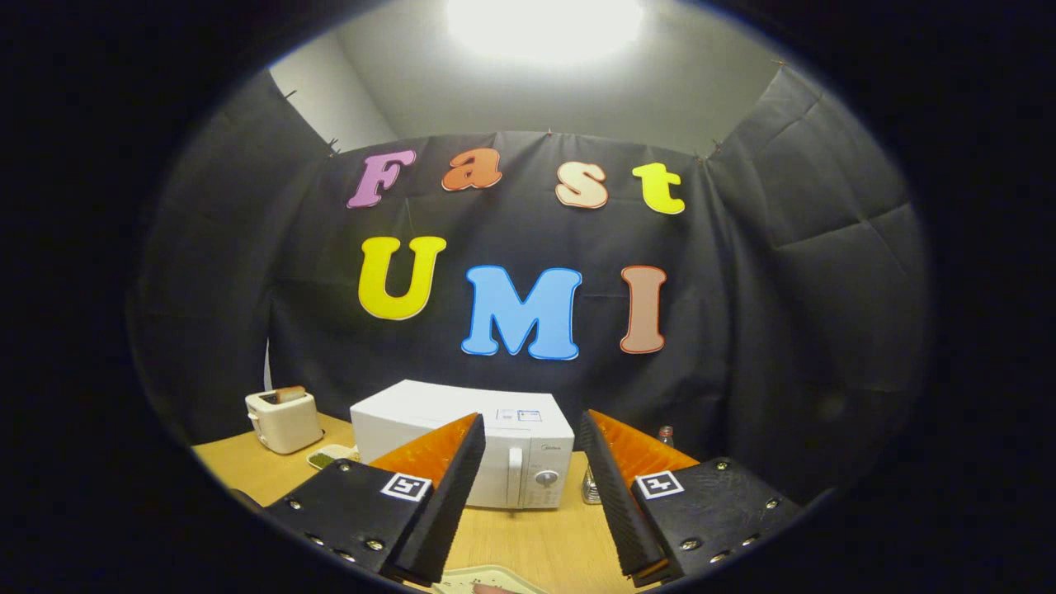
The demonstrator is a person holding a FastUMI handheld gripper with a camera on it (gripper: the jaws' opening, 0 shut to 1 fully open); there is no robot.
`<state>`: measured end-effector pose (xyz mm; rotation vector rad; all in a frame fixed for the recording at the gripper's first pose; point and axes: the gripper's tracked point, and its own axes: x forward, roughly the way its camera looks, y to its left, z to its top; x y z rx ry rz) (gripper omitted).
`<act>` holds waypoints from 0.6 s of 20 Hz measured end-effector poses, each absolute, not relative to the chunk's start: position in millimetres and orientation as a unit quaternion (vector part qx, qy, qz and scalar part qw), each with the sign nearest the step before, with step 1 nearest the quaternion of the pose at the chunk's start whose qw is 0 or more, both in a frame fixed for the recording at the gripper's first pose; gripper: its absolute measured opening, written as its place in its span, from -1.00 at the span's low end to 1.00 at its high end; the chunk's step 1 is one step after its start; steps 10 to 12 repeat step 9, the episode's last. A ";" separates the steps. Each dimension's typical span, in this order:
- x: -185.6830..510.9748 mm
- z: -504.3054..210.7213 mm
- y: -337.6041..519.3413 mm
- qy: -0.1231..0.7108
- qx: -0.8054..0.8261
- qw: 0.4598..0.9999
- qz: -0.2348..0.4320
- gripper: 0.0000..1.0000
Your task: Open the microwave, put the food inside, and close the microwave door.
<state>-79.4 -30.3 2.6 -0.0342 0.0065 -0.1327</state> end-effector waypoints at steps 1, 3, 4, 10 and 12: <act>-81.0 3.2 -23.1 0.001 -0.017 0.998 -0.053 0.56; -79.8 5.0 -20.0 -0.005 -0.017 0.999 -0.044 0.63; -79.5 3.1 -21.4 -0.004 -0.012 0.999 -0.045 0.63; -79.3 -1.2 -13.3 0.002 -0.005 0.999 -0.032 0.63; -79.3 -1.2 -13.3 0.002 -0.005 0.999 -0.032 0.63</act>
